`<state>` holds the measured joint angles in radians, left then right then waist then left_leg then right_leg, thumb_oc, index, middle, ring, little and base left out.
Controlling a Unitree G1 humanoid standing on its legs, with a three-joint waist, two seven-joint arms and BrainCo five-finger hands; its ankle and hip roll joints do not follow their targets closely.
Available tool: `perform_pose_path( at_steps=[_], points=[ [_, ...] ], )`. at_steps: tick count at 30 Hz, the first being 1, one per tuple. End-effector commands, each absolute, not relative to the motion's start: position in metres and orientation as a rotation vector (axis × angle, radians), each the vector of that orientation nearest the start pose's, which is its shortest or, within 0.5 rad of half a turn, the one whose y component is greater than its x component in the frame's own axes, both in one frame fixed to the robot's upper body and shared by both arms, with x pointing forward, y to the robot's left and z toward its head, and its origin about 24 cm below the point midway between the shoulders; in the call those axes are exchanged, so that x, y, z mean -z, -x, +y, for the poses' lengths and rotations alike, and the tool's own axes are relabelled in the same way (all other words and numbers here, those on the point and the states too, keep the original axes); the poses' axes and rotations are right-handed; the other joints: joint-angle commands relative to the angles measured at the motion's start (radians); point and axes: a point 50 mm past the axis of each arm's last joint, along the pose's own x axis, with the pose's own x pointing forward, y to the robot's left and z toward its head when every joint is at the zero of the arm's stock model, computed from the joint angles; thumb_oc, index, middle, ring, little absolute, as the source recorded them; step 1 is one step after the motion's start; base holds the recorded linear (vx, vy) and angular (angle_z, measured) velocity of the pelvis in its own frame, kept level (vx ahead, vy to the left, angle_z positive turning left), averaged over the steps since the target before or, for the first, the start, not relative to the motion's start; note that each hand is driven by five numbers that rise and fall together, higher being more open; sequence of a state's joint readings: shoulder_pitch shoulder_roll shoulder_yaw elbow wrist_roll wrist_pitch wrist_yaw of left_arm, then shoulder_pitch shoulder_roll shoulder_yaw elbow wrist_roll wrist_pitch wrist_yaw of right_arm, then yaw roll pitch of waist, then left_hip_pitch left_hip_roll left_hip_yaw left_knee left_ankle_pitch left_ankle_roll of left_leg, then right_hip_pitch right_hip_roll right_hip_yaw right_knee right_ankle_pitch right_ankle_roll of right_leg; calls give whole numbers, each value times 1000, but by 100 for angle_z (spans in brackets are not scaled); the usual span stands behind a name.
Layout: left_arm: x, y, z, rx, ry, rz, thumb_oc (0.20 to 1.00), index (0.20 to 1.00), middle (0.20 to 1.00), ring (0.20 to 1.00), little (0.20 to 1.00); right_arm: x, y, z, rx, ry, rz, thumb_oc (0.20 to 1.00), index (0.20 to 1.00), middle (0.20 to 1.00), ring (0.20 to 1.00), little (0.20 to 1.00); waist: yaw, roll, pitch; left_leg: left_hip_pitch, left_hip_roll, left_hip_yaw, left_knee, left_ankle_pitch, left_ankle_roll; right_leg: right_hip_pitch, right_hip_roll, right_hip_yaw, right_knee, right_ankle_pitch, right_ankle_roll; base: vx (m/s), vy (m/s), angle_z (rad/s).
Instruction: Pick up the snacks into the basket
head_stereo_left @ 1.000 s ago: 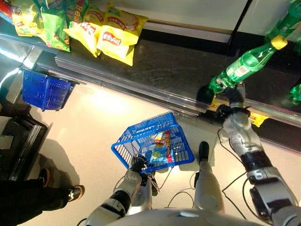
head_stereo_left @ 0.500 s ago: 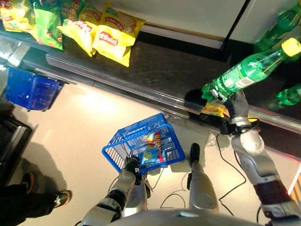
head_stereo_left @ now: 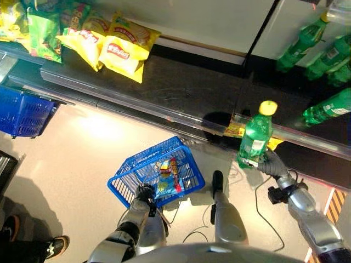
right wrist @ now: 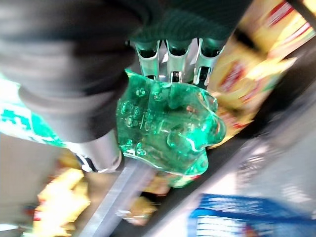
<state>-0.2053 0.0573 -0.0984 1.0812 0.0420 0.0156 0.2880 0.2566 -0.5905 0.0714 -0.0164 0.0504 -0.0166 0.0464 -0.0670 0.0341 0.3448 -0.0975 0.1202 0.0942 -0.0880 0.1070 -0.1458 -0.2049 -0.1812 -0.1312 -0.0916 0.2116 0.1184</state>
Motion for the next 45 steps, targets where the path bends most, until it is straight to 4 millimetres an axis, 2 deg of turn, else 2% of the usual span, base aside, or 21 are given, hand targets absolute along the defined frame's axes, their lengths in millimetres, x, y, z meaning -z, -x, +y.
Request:
perform_pose_path(
  at_steps=[1,3,5,6,8,12,15,16,17,20,26,32,33,36,37,38,40,41,42,43,45],
  points=[
    [123,-198,200,-267,-365,862,200,200,200,200,200,-28,-213,-255,-91,763,169,200,200,200,200,200,-1,-6,-30,-44,-60,10,1,6,49,-38,28,27,76,-68,28,-34,-13,-4],
    [112,-212,198,-272,-345,782,200,200,200,200,200,-1,-212,-261,-90,855,293,200,200,200,200,200,1,-4,-21,-49,-60,8,1,8,50,-43,29,27,77,-67,27,-38,-20,-2],
    [104,-222,195,-269,-329,722,200,200,200,200,200,12,-213,-261,-88,860,348,200,200,200,200,200,3,-3,-11,-53,-60,6,1,12,50,-47,29,24,79,-66,27,-40,-18,-4],
    [98,-230,190,-246,-322,680,200,200,200,200,200,22,-212,-266,-73,902,403,200,200,200,200,200,5,-2,-7,-55,-61,4,1,13,51,-49,29,24,80,-65,27,-42,-16,-3],
    [88,-241,180,-193,-324,610,200,200,200,200,200,39,-213,-264,-77,912,471,200,200,200,200,200,9,2,3,-60,-61,0,1,17,51,-55,29,22,84,-65,26,-44,-10,0],
    [68,-259,160,-72,-357,486,200,200,200,200,200,54,-219,-264,-103,1059,536,200,200,200,200,200,16,7,18,-71,-62,-4,1,21,52,-63,28,22,87,-62,25,-25,-4,0],
    [54,-269,137,31,-354,402,200,200,200,200,200,62,-227,-256,-141,1138,557,200,200,200,200,200,21,10,28,-80,-65,-10,1,24,52,-68,28,19,86,-58,24,-11,-4,0],
    [53,-269,138,29,-354,401,200,200,200,200,200,62,-228,-256,-141,1137,555,200,200,200,200,200,21,9,29,-80,-65,-10,1,24,52,-68,28,19,86,-58,24,-36,-14,1],
    [44,-275,122,94,-355,350,200,200,200,200,200,63,-238,-248,-159,1177,546,200,200,200,200,200,27,13,36,-87,-66,-14,1,26,52,-72,28,18,85,-55,24,-31,-11,1],
    [34,-279,101,173,-335,300,200,200,200,200,200,67,-253,-231,-181,1202,542,200,200,200,200,200,34,18,48,-101,-71,-20,1,30,52,-86,27,19,82,-49,24,-38,-4,6],
    [-5,-288,55,326,-263,131,200,200,200,200,200,55,-290,-186,-237,1219,456,200,200,200,200,200,56,39,79,-144,-82,-28,1,46,52,-116,24,10,72,-30,26,-50,-3,5],
    [-41,-294,23,442,-289,-29,200,200,200,200,200,40,-315,-160,-256,1274,389,200,200,200,200,200,74,66,119,-185,-89,-32,1,60,49,-161,17,3,74,-15,28,-49,12,3],
    [-42,-294,23,442,-290,-30,200,200,200,200,200,39,-316,-160,-255,1274,387,200,200,200,200,200,74,66,120,-186,-88,-32,1,61,49,-162,17,3,74,-15,28,-41,16,8],
    [-70,-298,9,488,-297,-143,200,200,200,200,200,27,-329,-148,-245,1277,350,200,200,200,200,200,80,84,152,-215,-94,-31,1,70,48,-192,9,2,73,-2,31,-57,38,13],
    [-70,-298,10,488,-298,-144,200,200,200,200,200,26,-330,-148,-244,1277,348,200,200,200,200,200,80,84,153,-216,-94,-32,1,71,48,-194,9,2,73,-1,31,-53,35,7],
    [-86,-299,10,497,-267,-200,200,200,200,200,200,2,-347,-161,-172,1267,305,200,200,200,200,200,82,89,163,-230,-96,-31,1,76,48,-208,5,1,74,4,32,-46,38,5],
    [-107,-297,8,515,-208,-272,200,200,200,200,200,-13,-355,-150,-176,1232,233,200,200,200,200,200,80,94,175,-248,-99,-26,1,81,48,-231,0,3,78,11,32,-37,47,1],
    [-111,-296,2,540,-199,-280,200,200,200,200,200,-14,-355,-142,-196,1219,217,200,200,200,200,200,80,95,175,-260,-100,-26,1,82,48,-246,0,3,79,12,32,0,0,0],
    [-112,-296,2,540,-199,-281,200,200,200,200,200,-14,-356,-142,-196,1219,216,200,200,200,200,200,80,95,175,-261,-100,-26,1,83,48,-248,0,3,81,12,32,0,0,0],
    [-126,-291,-7,577,-172,-337,200,200,200,200,200,-21,-359,-137,-198,1223,183,200,200,200,200,200,81,97,175,-285,-102,-26,1,85,46,-274,-1,4,80,16,32,0,0,0],
    [-137,-286,-12,613,-156,-378,200,200,200,200,200,-28,-364,-137,-180,1225,172,200,200,200,200,200,86,103,175,-316,-104,-27,1,90,46,-305,-6,7,82,20,33,-10,7,2]
  ],
)
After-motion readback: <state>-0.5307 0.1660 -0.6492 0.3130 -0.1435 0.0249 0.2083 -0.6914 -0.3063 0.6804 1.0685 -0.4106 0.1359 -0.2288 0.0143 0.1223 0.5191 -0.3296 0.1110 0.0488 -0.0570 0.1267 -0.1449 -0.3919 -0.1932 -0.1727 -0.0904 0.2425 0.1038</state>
